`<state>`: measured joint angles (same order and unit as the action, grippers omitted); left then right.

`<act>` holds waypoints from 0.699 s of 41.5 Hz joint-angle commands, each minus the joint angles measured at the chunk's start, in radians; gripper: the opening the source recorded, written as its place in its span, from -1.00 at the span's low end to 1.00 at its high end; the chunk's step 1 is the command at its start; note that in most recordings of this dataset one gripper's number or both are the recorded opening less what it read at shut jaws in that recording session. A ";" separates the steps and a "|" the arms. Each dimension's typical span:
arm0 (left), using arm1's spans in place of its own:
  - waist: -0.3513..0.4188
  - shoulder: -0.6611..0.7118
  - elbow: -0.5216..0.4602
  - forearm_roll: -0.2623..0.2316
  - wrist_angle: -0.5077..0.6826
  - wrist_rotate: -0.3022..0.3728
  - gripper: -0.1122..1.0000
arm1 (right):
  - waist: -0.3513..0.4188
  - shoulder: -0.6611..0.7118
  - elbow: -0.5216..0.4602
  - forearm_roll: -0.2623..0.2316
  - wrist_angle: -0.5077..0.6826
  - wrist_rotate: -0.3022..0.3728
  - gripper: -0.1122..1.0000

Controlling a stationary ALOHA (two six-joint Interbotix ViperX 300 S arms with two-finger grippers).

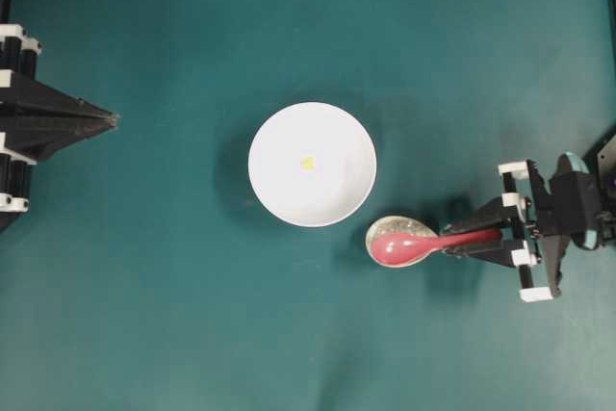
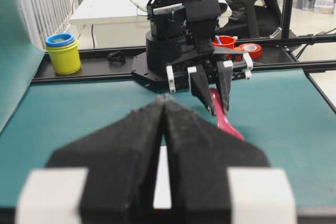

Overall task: Scoop the yellow hexagonal prism block from the bowl with a spoon using the right arm.
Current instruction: 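Lift the spoon off the rest and carry it over the bowl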

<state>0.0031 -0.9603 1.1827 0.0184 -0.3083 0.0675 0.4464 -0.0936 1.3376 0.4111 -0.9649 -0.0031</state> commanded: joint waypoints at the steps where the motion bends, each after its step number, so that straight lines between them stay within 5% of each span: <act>1: 0.000 0.009 -0.015 0.002 -0.005 0.002 -0.81 | -0.017 -0.077 -0.015 0.000 0.049 -0.009 -0.37; 11: 0.000 0.009 -0.015 0.002 -0.005 0.002 -0.81 | -0.104 -0.249 -0.069 0.000 0.281 -0.063 -0.37; 29: 0.000 0.009 -0.015 0.006 -0.011 0.002 -0.81 | -0.403 -0.377 -0.321 -0.005 0.893 -0.213 -0.37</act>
<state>0.0031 -0.9603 1.1827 0.0215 -0.3099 0.0690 0.0859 -0.4648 1.0861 0.4096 -0.1595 -0.2010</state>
